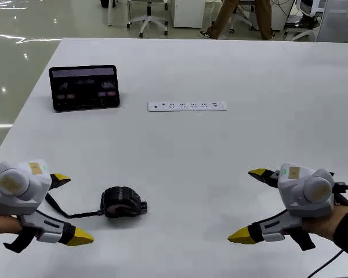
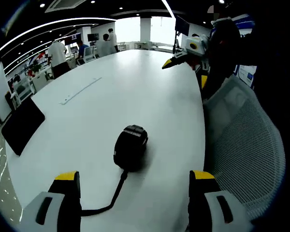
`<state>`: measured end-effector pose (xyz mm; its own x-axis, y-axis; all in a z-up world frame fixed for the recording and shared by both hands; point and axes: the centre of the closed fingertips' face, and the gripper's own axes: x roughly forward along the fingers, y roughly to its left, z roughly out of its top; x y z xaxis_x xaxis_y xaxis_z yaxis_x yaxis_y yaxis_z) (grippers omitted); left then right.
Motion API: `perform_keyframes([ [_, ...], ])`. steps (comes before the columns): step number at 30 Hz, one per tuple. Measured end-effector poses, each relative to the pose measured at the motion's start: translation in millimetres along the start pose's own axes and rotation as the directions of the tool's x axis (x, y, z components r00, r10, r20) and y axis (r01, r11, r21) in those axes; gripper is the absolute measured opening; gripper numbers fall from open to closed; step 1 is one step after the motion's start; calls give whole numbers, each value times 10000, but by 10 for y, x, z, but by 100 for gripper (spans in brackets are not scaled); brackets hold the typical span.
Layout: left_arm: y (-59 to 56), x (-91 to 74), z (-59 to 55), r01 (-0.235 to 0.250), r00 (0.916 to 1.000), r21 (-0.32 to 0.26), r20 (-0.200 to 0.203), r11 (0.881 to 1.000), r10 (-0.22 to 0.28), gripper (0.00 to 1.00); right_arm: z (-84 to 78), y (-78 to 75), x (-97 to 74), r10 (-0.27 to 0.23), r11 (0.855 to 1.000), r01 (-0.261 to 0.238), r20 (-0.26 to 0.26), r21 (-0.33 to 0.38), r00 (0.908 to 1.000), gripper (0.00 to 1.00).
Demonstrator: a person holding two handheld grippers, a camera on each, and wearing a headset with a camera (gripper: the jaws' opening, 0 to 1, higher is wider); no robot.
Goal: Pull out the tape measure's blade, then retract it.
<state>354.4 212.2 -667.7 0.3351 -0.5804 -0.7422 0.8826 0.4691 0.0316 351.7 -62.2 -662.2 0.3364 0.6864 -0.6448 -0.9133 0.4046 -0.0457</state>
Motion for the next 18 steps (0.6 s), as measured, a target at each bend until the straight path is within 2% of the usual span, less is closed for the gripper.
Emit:
perform_keyframes([
  [3,-39,125,101,448,9990,235,-98,9987,-446,84,83,66,149,524,9983,-518,229,-261,9984,100],
  [6,-46,216,139,689,9972,628,-351,9956,-668,84,166,67,261,656,9974,-646,312,-314,9974,100],
  [10,-26,316,205,906,9948,931,-540,9915,-858,81,265,112,418,1001,9936,-986,258,-546,9946,100],
  [13,-24,405,234,1128,9911,1180,-840,9866,-1033,80,340,164,571,1337,9876,-1320,142,-855,9909,100],
  [15,-35,448,225,1288,9874,1337,-1088,9826,-1147,78,388,179,647,1394,9837,-1374,96,-1163,9902,100],
  [16,-29,470,197,1452,9827,1845,-1409,9721,-1200,76,417,211,698,1566,9780,-1546,34,-1399,9877,99],
  [18,10,511,180,1424,9797,2702,-1757,9522,-966,68,424,260,789,1925,9653,-1937,-242,-1750,9810,97],
])
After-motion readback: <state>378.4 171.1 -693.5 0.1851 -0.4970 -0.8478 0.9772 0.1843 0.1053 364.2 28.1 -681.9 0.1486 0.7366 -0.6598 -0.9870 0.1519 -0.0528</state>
